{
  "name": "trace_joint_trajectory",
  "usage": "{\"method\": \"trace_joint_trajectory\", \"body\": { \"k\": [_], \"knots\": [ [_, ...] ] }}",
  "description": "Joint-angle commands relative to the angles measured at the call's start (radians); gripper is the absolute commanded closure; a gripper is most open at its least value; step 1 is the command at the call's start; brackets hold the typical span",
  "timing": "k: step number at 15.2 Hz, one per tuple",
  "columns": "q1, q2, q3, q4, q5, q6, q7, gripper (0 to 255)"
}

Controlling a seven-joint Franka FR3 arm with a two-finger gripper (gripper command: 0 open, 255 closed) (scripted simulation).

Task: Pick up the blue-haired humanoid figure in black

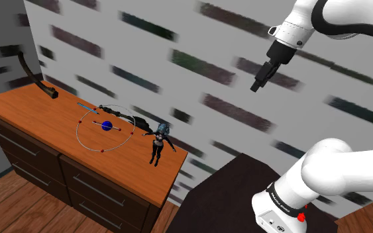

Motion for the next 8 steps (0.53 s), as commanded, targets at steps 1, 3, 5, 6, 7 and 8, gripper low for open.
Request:
{"method": "trace_joint_trajectory", "body": {
  "k": [1,3,5,6,7,8],
  "knots": [
    [0.0,0.0,0.0,0.0,0.0,0.0,0.0,0],
    [0.012,0.049,0.017,-0.015,0.012,0.062,0.006,0],
    [0.025,0.103,0.035,-0.025,0.022,0.123,0.011,0],
    [0.03,0.132,0.044,-0.028,0.027,0.153,0.014,0],
    [0.036,0.161,0.052,-0.03,0.032,0.183,0.017,0],
    [0.042,0.192,0.061,-0.03,0.036,0.213,0.019,0]
  ]
}}
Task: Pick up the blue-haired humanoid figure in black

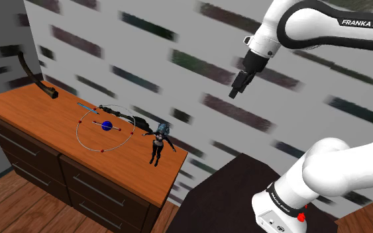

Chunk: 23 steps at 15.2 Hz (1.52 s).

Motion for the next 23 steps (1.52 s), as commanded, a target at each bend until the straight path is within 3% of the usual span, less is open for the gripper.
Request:
{"method": "trace_joint_trajectory", "body": {
  "k": [1,12,23],
  "knots": [
    [0.01,0.065,0.016,0.0,0.008,0.064,0.003,0],
    [0.057,0.453,0.11,0.093,0.009,0.344,0.044,0],
    [0.114,0.874,0.166,0.329,-0.089,0.506,0.124,0]
  ]
}}
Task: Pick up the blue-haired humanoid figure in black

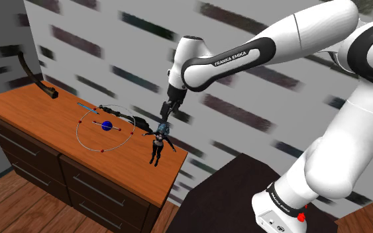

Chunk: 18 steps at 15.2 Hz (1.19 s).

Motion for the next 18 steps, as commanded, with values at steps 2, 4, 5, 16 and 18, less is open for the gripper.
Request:
{"method": "trace_joint_trajectory", "body": {
  "k": [2,4,5,16,18],
  "knots": [
    [0.026,0.119,0.005,0.082,-0.036,0.03,0.028,0],
    [0.029,0.137,0.003,0.077,-0.041,0.053,0.031,0],
    [0.03,0.147,0.001,0.074,-0.044,0.064,0.033,0],
    [0.035,0.19,-0.005,0.067,-0.058,0.114,0.041,255],
    [0.035,0.19,-0.005,0.067,-0.058,0.114,0.041,255]
  ]
}}
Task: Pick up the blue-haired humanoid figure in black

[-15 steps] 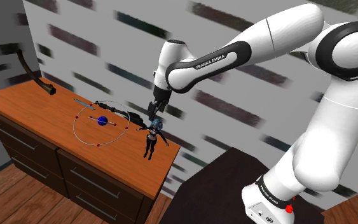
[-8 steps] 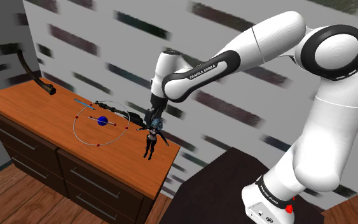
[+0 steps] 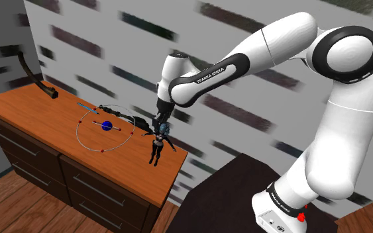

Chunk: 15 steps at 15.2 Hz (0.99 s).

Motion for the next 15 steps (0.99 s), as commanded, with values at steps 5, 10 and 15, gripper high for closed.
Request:
{"method": "trace_joint_trajectory", "body": {
  "k": [5,10,15],
  "knots": [
    [-0.003,-0.019,0.003,0.002,0.006,-0.021,-0.004,255],
    [-0.008,-0.065,0.01,0.013,0.021,-0.078,-0.012,255],
    [-0.012,-0.108,0.015,0.029,0.034,-0.136,-0.02,255]
  ]
}}
